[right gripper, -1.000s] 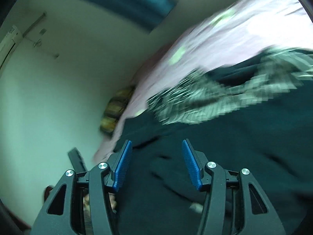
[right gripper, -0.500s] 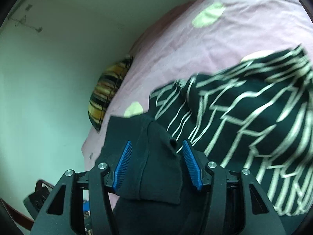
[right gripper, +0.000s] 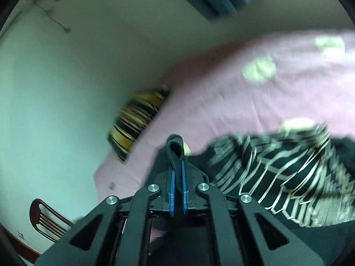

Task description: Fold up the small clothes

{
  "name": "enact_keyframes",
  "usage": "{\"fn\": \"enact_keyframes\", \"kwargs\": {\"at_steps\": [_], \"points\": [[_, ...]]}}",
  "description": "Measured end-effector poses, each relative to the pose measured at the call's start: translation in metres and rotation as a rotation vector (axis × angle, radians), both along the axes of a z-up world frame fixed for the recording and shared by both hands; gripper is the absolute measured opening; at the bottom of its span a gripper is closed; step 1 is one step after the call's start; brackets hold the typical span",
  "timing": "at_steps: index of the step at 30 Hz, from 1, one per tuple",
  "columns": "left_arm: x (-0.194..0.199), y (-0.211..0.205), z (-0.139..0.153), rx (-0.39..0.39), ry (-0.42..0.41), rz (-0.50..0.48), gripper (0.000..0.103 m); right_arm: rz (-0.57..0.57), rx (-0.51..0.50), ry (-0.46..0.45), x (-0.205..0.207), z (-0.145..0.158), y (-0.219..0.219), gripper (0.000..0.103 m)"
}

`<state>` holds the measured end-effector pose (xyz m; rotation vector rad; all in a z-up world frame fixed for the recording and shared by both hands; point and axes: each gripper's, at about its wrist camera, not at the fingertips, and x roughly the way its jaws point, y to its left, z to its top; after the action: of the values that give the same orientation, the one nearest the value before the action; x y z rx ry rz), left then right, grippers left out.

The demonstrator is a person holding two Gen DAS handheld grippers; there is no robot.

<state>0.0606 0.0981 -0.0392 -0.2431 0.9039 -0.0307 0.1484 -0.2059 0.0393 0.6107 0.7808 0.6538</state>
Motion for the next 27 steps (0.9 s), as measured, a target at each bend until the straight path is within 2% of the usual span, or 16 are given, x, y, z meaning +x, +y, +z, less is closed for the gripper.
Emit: {"fn": "enact_keyframes", "kwargs": {"at_steps": [4,7,9,13,19,23,27], "points": [[0.001,-0.003,-0.005,0.017,0.019,0.003,0.081,-0.064,0.029,-0.114,-0.042,0.054,-0.056,0.005],[0.004,-0.008,-0.011,0.040,0.040,0.001,0.081,-0.134,0.022,-0.157,-0.078,0.067,-0.105,0.005],[0.006,-0.012,-0.015,0.053,0.054,0.000,0.081,-0.183,0.014,-0.150,-0.101,0.063,-0.135,0.005],[0.008,-0.021,-0.020,0.085,0.069,-0.014,0.081,-0.290,-0.023,-0.098,-0.144,0.029,-0.199,0.005],[0.010,-0.028,-0.025,0.113,0.079,-0.021,0.081,-0.434,-0.021,0.102,-0.177,-0.059,-0.265,0.005],[0.011,-0.030,-0.028,0.123,0.084,-0.015,0.081,-0.477,-0.008,0.213,-0.189,-0.106,-0.282,0.005],[0.010,-0.030,-0.029,0.117,0.090,-0.008,0.083,-0.485,0.012,0.238,-0.203,-0.126,-0.288,0.005]]}}
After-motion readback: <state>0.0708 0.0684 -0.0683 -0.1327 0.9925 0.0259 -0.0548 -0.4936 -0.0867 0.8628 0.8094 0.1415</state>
